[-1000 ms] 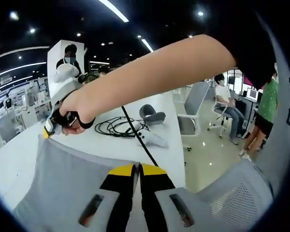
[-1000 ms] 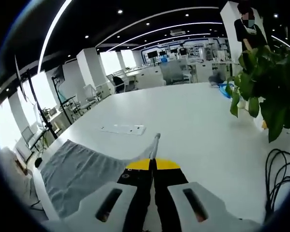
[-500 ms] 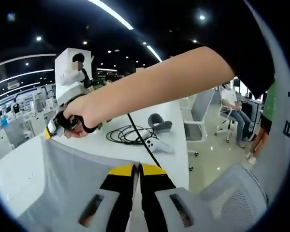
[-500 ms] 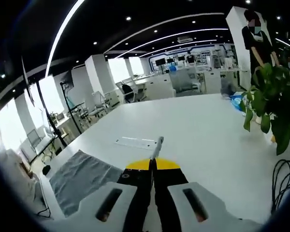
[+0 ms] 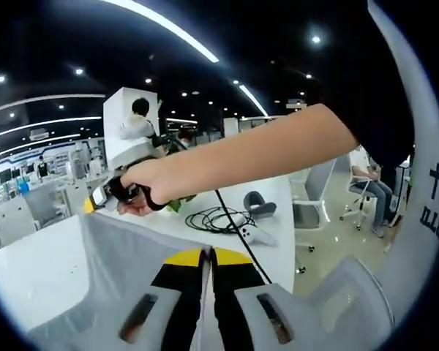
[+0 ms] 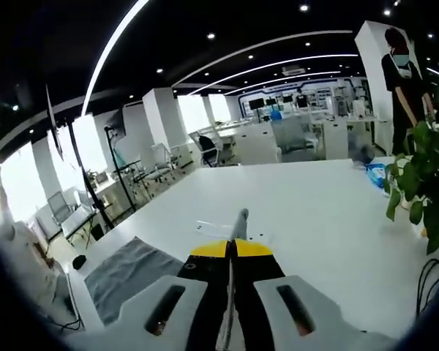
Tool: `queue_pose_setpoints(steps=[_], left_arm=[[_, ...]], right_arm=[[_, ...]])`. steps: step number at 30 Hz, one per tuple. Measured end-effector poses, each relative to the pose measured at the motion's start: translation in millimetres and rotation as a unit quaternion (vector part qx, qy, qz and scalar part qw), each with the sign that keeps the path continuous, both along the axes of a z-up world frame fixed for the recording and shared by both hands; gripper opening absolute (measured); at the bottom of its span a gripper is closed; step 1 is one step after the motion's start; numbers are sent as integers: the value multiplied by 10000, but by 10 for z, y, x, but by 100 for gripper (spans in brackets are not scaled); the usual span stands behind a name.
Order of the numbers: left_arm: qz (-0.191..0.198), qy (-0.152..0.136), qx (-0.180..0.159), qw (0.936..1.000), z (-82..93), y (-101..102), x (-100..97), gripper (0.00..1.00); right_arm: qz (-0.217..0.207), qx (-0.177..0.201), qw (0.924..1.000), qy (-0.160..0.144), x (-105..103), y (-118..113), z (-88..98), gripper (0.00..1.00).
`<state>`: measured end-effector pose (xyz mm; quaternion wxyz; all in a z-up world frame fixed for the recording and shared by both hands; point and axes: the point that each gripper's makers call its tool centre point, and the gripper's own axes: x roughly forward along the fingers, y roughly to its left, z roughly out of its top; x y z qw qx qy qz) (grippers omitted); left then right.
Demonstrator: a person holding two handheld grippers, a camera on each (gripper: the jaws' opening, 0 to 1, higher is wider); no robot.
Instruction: Fold the towel on the table until its edges align and the towel forms a compact rectangular stack.
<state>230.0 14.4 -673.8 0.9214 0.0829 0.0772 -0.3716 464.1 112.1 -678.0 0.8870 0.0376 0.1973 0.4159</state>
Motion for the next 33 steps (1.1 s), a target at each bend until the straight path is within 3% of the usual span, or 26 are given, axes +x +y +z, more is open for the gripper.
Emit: queue_pose_setpoints(steps=[8, 19, 33], left_arm=[[391, -215, -104, 9989, 213, 385, -132, 4], [602, -412, -315, 9968, 497, 778, -286, 4], [997, -578, -588, 9916, 687, 1282, -460, 4]], right_arm=[[160, 64, 9998, -140, -118, 344, 212, 0], [356, 208, 9987, -283, -231, 822, 489, 0], [625, 397, 9967, -340, -461, 1317, 726, 0]])
